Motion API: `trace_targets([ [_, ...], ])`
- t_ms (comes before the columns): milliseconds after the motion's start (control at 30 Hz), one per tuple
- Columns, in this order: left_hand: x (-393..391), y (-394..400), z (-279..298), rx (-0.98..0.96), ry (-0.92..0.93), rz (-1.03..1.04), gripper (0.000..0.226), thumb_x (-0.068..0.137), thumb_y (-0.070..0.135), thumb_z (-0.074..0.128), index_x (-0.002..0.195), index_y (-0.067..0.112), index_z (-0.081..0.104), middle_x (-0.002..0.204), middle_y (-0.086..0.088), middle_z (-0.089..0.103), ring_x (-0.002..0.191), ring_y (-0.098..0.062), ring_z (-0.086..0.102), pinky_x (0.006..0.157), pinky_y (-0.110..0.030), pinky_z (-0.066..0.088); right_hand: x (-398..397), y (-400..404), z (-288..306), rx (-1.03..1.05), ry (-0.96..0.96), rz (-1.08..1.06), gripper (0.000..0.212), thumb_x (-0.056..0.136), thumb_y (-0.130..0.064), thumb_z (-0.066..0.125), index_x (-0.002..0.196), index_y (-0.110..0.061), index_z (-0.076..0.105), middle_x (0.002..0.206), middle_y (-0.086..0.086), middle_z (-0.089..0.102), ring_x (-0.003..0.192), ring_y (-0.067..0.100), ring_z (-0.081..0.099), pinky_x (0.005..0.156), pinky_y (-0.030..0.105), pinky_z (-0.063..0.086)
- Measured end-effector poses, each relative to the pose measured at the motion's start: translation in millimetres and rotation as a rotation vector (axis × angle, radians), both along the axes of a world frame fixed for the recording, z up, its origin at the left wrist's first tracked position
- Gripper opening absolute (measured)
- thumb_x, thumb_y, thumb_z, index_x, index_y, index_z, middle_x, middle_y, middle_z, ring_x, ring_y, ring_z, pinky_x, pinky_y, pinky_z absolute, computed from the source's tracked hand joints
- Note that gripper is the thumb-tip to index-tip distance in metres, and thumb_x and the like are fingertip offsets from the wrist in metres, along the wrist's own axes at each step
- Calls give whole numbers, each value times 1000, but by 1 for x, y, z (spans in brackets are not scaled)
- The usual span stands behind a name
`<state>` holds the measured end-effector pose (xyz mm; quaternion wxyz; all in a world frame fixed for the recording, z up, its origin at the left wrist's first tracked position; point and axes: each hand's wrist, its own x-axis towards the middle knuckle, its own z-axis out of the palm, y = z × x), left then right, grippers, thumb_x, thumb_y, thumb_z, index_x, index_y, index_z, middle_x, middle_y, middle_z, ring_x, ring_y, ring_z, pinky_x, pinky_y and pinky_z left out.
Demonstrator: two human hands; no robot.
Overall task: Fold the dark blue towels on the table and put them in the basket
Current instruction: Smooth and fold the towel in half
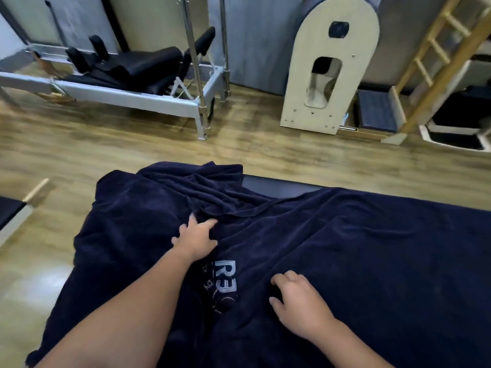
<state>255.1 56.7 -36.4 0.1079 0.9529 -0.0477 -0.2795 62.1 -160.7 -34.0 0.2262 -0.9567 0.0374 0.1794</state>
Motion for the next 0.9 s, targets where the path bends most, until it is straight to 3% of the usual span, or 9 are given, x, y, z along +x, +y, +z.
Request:
trace_targets([
  [100, 27, -3, -5, -48, -87, -61, 45, 89, 40, 70, 127, 23, 54, 140, -3, 42, 134, -31, 34, 101, -55, 37, 13, 29, 3, -78, 28, -29, 46, 100, -41, 50, 143, -26, 42, 129, -4, 48, 119, 20, 46, 99, 33, 43],
  [267, 70, 1, 9, -393, -241, 118, 50, 90, 20, 73, 135, 9, 55, 148, -16, 39, 132, -36, 47, 109, -41, 40, 31, 59, 7, -186, 83, -58, 54, 98, -42, 50, 148, -26, 35, 132, 0, 49, 120, 26, 48, 97, 41, 45],
  [433, 139, 4, 48, -420, -357, 88, 75, 91, 6, 63, 155, 20, 26, 158, -14, 19, 131, -42, 45, 104, -45, 41, 48, 74, 8, -217, 115, -76, 55, 99, -41, 50, 149, -25, 33, 133, 3, 48, 119, 28, 48, 97, 42, 45],
  [533, 158, 11, 53, -328, -212, 51, 95, 89, 15, 67, 157, 44, 7, 162, -12, 5, 135, -47, 36, 109, -49, 39, 52, 87, 6, -201, 86, -94, 57, 100, -43, 48, 151, -25, 32, 137, 2, 46, 123, 28, 43, 99, 42, 43],
  [600, 156, 18, 45, -197, -111, 54, 90, 90, 21, 66, 158, 40, 11, 160, -18, 3, 134, -51, 38, 109, -49, 38, 55, 98, 4, -175, 45, -94, 55, 100, -44, 47, 150, -25, 35, 136, 1, 45, 124, 27, 41, 101, 40, 42],
  [667, 147, 26, 30, -173, -50, 151, 83, 89, 21, 64, 156, 25, 14, 154, -25, 20, 129, -49, 45, 103, -47, 42, 56, 111, 2, -142, 3, -66, 50, 100, -44, 47, 146, -24, 40, 133, -1, 46, 121, 25, 42, 101, 39, 43],
  [767, 131, 37, 11, -162, 11, 245, 71, 86, 26, 70, 140, 8, 27, 135, -20, 53, 122, -40, 54, 89, -41, 45, 60, 135, -3, -64, -36, 19, 46, 98, -42, 50, 140, -22, 48, 126, -1, 50, 116, 25, 45, 100, 42, 45],
  [833, 125, 39, 5, -191, -38, 261, 58, 86, 23, 69, 130, 9, 33, 124, -17, 59, 114, -38, 58, 85, -41, 48, 62, 152, -8, -37, -49, 72, 41, 98, -46, 49, 130, -21, 55, 119, 0, 55, 111, 26, 48, 97, 43, 48],
  [900, 124, 39, 5, -359, -60, 282, 56, 86, 17, 66, 131, 19, 34, 115, -10, 61, 102, -31, 60, 81, -39, 50, 65, 170, -5, 9, -58, 62, 45, 99, -53, 44, 129, -23, 54, 116, 3, 60, 110, 29, 55, 93, 45, 50],
])
